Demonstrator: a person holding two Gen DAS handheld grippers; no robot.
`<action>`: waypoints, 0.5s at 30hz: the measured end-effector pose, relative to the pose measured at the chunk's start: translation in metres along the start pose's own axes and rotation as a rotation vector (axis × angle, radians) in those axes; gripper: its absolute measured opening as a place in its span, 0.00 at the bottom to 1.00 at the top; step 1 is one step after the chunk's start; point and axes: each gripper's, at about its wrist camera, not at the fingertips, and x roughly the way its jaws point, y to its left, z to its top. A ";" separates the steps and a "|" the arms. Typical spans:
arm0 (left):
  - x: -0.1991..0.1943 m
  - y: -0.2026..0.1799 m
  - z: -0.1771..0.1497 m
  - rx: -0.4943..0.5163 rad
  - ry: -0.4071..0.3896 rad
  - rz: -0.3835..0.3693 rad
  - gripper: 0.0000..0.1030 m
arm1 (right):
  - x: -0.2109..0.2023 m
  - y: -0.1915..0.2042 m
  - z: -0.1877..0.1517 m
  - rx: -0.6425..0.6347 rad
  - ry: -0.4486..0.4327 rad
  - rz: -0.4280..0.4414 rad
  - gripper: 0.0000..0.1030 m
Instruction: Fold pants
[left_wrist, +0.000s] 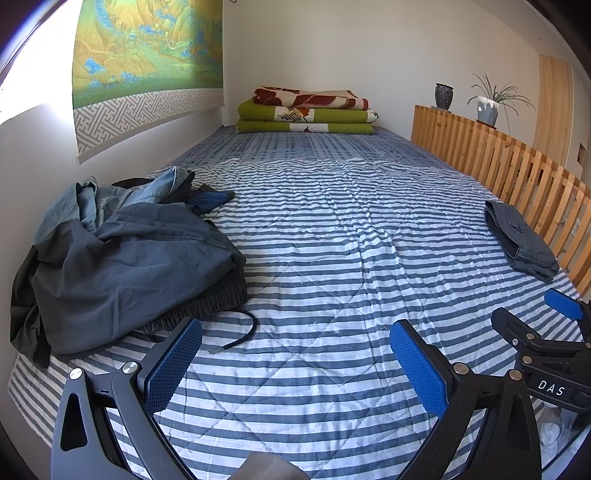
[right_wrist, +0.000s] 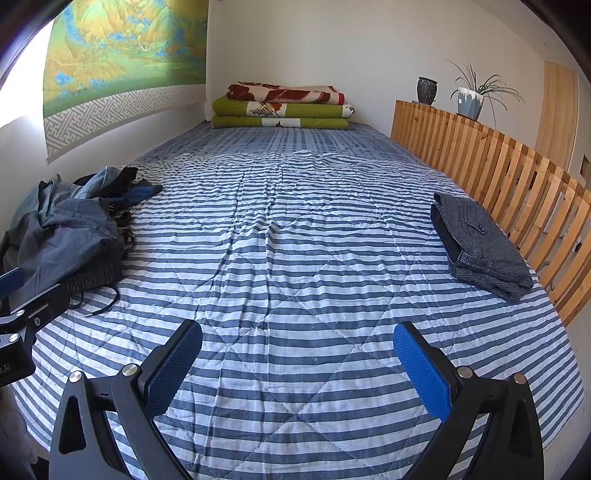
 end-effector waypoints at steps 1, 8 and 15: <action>0.000 0.000 0.000 0.000 0.000 0.001 1.00 | 0.000 0.000 0.000 0.000 -0.001 0.000 0.99; -0.001 0.005 0.001 -0.003 -0.006 -0.001 1.00 | 0.002 0.003 -0.001 -0.005 0.002 -0.003 0.99; -0.009 0.021 0.005 -0.031 -0.023 0.006 1.00 | 0.006 0.008 0.000 -0.004 0.013 0.023 0.99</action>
